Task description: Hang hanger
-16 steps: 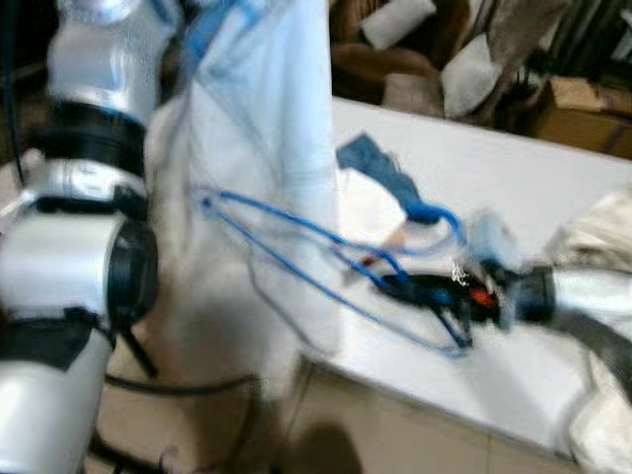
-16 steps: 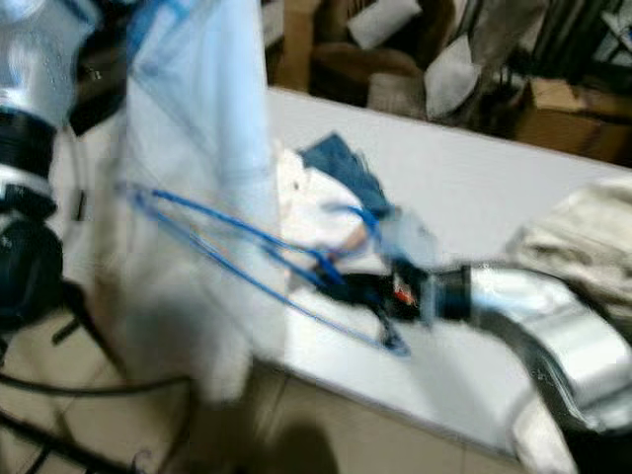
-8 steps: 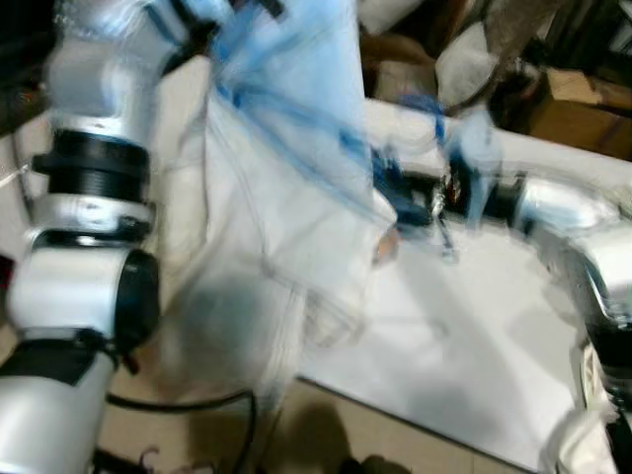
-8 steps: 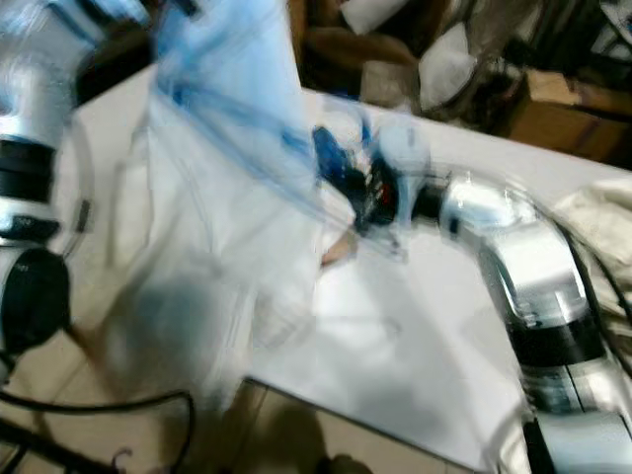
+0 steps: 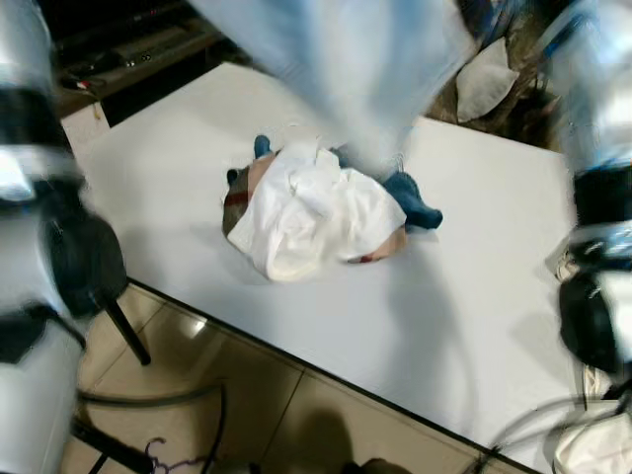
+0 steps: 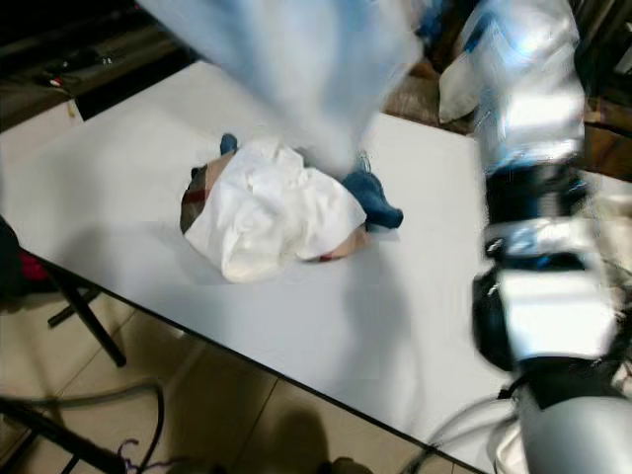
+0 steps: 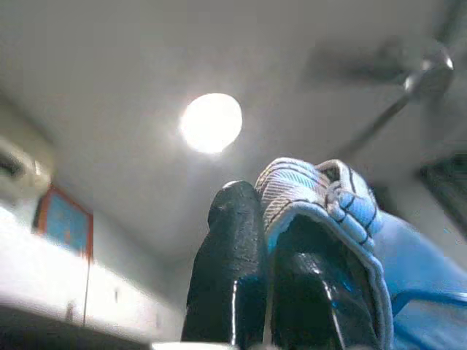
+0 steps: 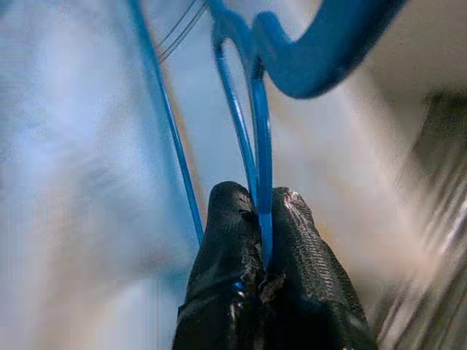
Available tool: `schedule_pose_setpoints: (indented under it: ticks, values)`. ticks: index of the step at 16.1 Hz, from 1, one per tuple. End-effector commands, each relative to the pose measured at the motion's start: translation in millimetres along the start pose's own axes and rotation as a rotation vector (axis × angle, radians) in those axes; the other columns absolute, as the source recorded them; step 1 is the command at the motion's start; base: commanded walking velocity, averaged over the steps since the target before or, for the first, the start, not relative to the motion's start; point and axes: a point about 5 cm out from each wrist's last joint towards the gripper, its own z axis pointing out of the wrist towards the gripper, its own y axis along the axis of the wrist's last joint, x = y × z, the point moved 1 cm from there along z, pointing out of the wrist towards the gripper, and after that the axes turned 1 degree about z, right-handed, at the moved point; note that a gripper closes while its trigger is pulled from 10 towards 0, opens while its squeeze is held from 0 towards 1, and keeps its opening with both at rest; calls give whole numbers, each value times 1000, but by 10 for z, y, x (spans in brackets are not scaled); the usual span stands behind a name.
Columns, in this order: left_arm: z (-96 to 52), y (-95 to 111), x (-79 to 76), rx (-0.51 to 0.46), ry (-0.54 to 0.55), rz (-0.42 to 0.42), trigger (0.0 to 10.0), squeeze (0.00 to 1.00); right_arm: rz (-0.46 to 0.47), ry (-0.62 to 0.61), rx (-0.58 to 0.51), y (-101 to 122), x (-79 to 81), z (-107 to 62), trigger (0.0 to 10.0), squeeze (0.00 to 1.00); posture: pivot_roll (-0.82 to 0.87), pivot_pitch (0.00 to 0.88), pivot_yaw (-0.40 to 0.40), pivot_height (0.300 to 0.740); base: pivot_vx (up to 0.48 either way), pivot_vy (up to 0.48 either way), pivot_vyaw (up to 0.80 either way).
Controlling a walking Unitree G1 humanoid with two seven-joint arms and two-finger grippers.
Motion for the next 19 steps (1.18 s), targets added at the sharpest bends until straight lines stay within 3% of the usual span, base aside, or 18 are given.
schedule_pose_setpoints:
  ticks: [1,3,4,5,6,8,10,11,12,14,16,17,19]
  values:
    - [-227,-302,-219,119,-51,32,10000,0,-24,28,152,-464,123,-159,10000,0,-62,0,-37,740,0,0,0]
    - [-803,-819,-566,386,-132,23,10000,0,9,117,289,-894,353,-418,10000,0,-67,0,-28,740,0,0,0]
    - [-1686,-1351,-913,791,-183,38,10000,0,43,279,385,-1190,607,-794,10000,0,-67,0,-22,740,0,0,0]
    - [-2158,-1489,-1044,982,-225,63,10000,0,97,368,400,-1231,721,-1008,10000,0,-72,0,-18,740,0,0,0]
    - [-2391,-1517,-1053,1070,-225,69,10000,0,145,438,397,-1163,769,-1180,10000,0,-82,0,-9,740,0,0,0]
    - [-2413,-1496,-899,1085,-148,71,10000,0,173,529,371,-977,756,-1376,10000,0,-85,0,-5,740,0,0,0]
    - [-2405,-1457,-728,1091,-134,50,10000,0,194,536,322,-713,626,-1469,10000,0,-95,0,10,740,0,0,0]
    - [-2455,-1434,-698,1107,-157,20,10000,745,203,490,299,-619,537,-1469,10000,0,-99,0,14,740,0,0,0]
    - [-2552,-1393,-689,1129,-201,-29,10000,1000,241,401,283,-514,418,-1477,10000,0,-103,0,19,740,0,0,0]
    - [-2706,-1249,-595,1143,-242,-127,10000,1000,304,277,283,-417,364,-1546,10000,0,-112,0,23,740,0,0,0]
    - [-2777,-1126,-476,1136,-235,-240,10000,1000,347,233,294,-391,408,-1600,10000,0,-107,0,18,740,0,0,0]
    - [-2794,-942,-333,1094,-231,-318,10000,1000,416,175,306,-384,483,-1643,10000,0,-106,0,12,740,0,0,0]
    - [-2713,-699,-233,997,-252,-363,10000,1000,519,69,307,-407,591,-1656,10000,0,-95,0,-20,740,0,0,0]
